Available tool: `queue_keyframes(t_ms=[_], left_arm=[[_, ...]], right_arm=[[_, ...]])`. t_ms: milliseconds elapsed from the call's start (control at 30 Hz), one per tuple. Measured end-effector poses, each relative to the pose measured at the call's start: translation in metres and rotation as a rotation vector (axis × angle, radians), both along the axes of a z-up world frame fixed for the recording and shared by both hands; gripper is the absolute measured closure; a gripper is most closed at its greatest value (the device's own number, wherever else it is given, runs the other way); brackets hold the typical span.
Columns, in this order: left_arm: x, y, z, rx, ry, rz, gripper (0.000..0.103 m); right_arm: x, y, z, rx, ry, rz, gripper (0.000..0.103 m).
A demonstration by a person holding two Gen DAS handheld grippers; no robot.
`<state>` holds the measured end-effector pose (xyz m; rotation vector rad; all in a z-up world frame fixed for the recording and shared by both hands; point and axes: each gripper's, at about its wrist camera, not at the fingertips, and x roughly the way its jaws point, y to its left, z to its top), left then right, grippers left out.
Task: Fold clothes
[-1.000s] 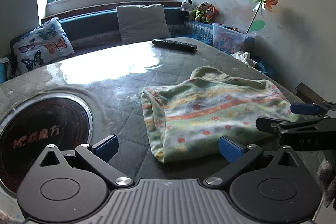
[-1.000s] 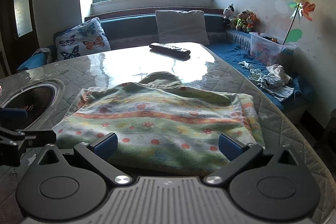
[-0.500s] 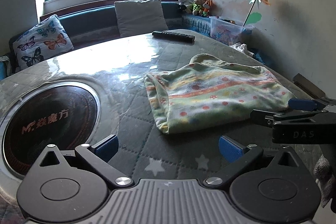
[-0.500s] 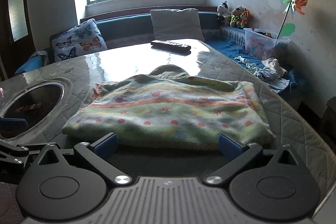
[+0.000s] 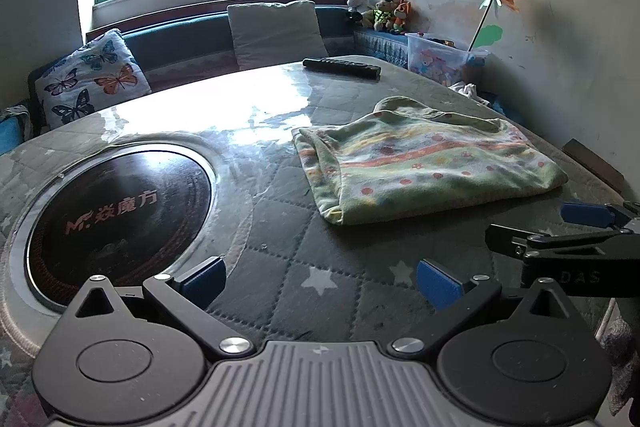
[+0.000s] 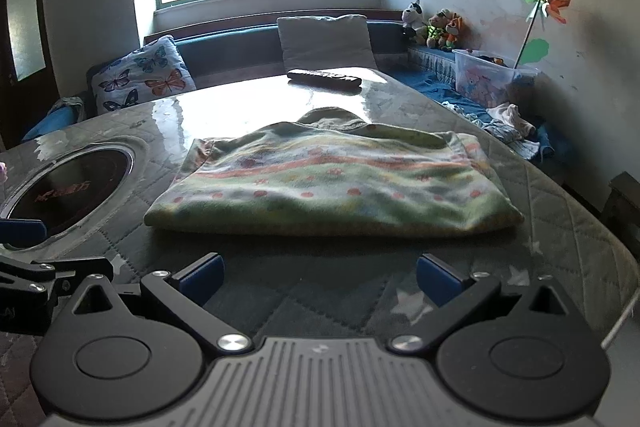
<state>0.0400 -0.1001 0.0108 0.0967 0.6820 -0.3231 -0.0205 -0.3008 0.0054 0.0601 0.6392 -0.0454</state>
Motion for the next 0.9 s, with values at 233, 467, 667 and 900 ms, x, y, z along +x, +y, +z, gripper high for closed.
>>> queue_keyframes(t_ms=[233, 467, 667, 900], left_arm=[[-0.008, 0.005, -0.003, 0.008, 0.001, 0.004, 0.000], [-0.013, 0.004, -0.005, 0.014, 0.005, 0.002, 0.000], [-0.016, 0.003, -0.006, 0.015, 0.008, -0.001, 0.000], [-0.020, 0.002, -0.007, 0.016, 0.009, -0.002, 0.000]], right_arm=[[-0.008, 0.004, -0.003, 0.011, 0.000, -0.016, 0.000], [-0.013, 0.008, -0.008, 0.018, 0.010, -0.015, 0.000], [-0.016, 0.007, -0.010, 0.017, 0.011, -0.027, 0.000], [-0.018, 0.007, -0.010, 0.016, 0.006, -0.032, 0.000]])
